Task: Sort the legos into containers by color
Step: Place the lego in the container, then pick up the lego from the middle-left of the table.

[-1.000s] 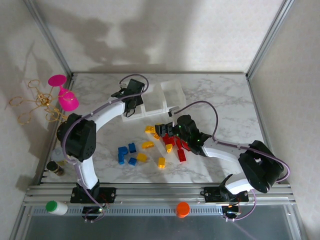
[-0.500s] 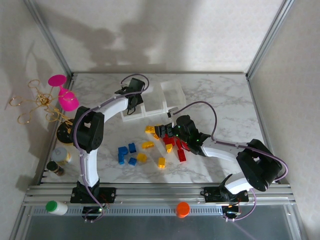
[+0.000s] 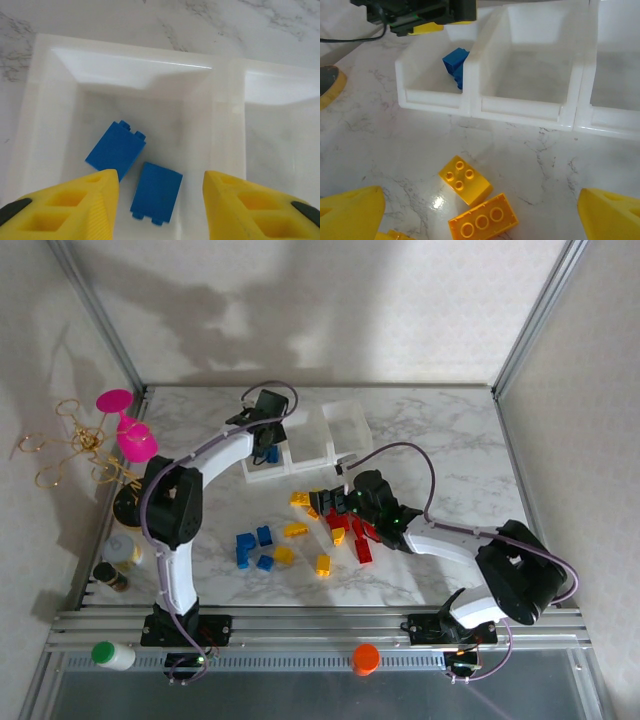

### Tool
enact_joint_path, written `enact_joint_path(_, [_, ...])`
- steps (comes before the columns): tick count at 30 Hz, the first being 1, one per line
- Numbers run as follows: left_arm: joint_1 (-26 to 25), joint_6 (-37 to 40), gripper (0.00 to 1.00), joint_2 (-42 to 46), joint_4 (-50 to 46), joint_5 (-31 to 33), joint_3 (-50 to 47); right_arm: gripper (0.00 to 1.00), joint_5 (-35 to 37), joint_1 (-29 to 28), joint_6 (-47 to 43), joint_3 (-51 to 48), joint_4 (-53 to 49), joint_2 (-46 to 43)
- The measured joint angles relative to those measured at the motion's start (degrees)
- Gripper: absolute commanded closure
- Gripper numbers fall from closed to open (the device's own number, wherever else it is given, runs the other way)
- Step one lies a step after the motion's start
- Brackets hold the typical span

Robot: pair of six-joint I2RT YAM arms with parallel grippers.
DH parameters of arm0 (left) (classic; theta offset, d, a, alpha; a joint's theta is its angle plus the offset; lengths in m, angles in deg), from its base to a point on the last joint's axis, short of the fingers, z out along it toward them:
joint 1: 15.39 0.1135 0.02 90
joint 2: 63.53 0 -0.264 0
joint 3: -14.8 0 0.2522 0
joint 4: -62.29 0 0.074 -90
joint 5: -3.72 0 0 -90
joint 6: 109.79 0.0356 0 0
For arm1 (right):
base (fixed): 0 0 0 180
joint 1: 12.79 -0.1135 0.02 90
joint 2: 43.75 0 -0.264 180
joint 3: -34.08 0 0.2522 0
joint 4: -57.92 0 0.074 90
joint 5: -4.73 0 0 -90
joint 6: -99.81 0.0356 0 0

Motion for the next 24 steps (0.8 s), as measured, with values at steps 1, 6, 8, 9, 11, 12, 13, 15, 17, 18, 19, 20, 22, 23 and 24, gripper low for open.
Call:
enact_joint_path(1, [0.00, -0.02, 0.52, 1.70, 0.04, -0.20, -1.01, 0.01, -0.07, 0.00, 0.00, 0.00, -0.22, -0.46])
enact_joint_path(6, [-0.42, -0.50, 0.52, 12.15, 0.90, -1.70, -8.52, 0.01, -1.03, -0.02, -0.17, -0.07, -2.10, -2.93])
enact_joint_path(8, [-1.09, -0.92, 0.52, 16.39, 1.07, -1.95, -12.22, 0.01, -1.62, -0.02, -0.22, -0.15, -3.08, -3.96])
enact_joint_path(9, [-1.60, -1.11, 0.52, 18.45, 1.16, -2.16, -14.23, 0.01, -2.08, -0.02, -0.26, -0.22, -3.65, -4.55])
enact_joint_path(11, [-2.86, -1.42, 0.52, 22.25, 1.18, -2.40, -18.34, 0.01, -2.95, -0.13, -0.39, -0.35, -4.81, -5.27])
enact_joint_path(12, [-3.54, -1.57, 0.52, 24.00, 1.11, -2.49, -20.41, 0.01, -3.23, -0.35, -0.44, -0.44, -5.49, -5.55])
enact_joint_path(13, [-4.22, -1.90, 0.52, 25.70, 1.01, -2.56, -22.45, 0.01, -3.52, -0.57, -0.44, -0.48, -6.21, -5.68])
enact_joint_path(15, [-5.55, -2.82, 0.52, 29.22, 0.50, -2.64, -26.99, 0.01, -4.15, -1.36, -0.46, -0.59, -7.50, -5.77])
enact_joint_path(17, [-6.56, -3.50, 0.52, 32.20, -0.66, -2.82, -30.60, 0.01, -4.57, -2.25, -0.50, -1.16, -8.37, -5.92])
enact_joint_path(18, [-7.13, -4.02, 0.52, 33.62, -1.22, -2.78, -32.24, 0.01, -4.63, -2.78, -0.61, -1.51, -8.96, -6.08])
enact_joint_path(19, [-7.56, -4.44, 0.51, 34.95, -1.75, -2.80, -33.62, 0.01, -4.72, -3.21, -0.63, -1.88, -9.38, -6.16])
enact_joint_path(20, [-8.15, -5.09, 0.51, 36.46, -2.34, -2.78, -35.15, 0.01, -4.96, -3.65, -0.66, -2.32, -9.60, -6.27])
enact_joint_path(22, [-9.33, -6.23, 0.51, 39.10, -3.28, -2.78, -37.51, 0.01, -5.70, -4.52, -0.70, -3.21, -9.68, -6.38])
enact_joint_path(23, [-9.99, -6.95, 0.50, 40.35, -3.78, -2.80, -38.64, 0.01, -5.95, -4.98, -0.83, -3.67, -9.68, -6.38])
enact_joint_path(24, [-10.60, -7.67, 0.50, 41.35, -4.24, -2.80, -39.63, 0.01, -6.14, -5.53, -0.90, -4.24, -9.62, -6.38])
